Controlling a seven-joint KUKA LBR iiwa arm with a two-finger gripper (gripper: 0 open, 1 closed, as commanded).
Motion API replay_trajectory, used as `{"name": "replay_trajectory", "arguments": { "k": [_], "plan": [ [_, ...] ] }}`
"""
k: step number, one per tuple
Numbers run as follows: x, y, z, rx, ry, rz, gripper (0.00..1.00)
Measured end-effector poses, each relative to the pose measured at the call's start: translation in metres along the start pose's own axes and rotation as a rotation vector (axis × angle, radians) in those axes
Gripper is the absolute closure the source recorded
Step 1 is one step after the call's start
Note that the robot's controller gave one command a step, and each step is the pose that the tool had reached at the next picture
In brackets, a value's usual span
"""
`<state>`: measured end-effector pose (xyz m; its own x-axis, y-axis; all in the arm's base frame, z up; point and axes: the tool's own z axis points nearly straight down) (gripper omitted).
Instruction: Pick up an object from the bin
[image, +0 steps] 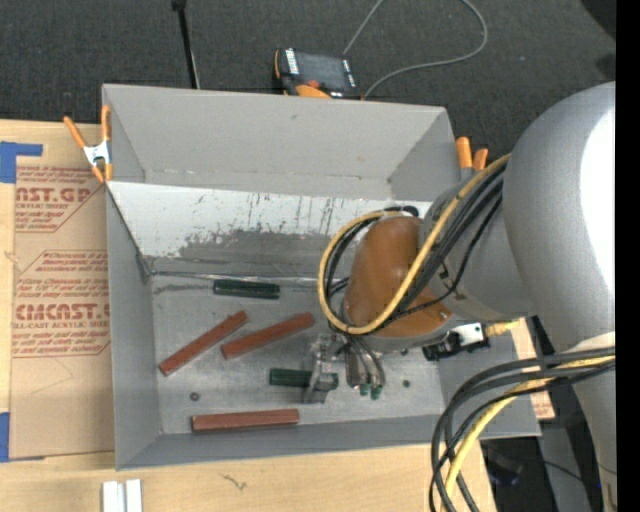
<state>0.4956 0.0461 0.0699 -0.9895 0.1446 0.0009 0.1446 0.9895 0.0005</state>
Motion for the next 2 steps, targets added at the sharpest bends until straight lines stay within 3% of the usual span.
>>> {"name": "replay_trajectory", "arguments": {
  "k": [1,2],
  "plan": [
    [-0.048,0.013,-0.199,-0.003,-0.012,-0.055,1.0],
    [-0.067,-0.039,-0.27,0.002,-0.01,-0.292,1.0]
  ]
}}
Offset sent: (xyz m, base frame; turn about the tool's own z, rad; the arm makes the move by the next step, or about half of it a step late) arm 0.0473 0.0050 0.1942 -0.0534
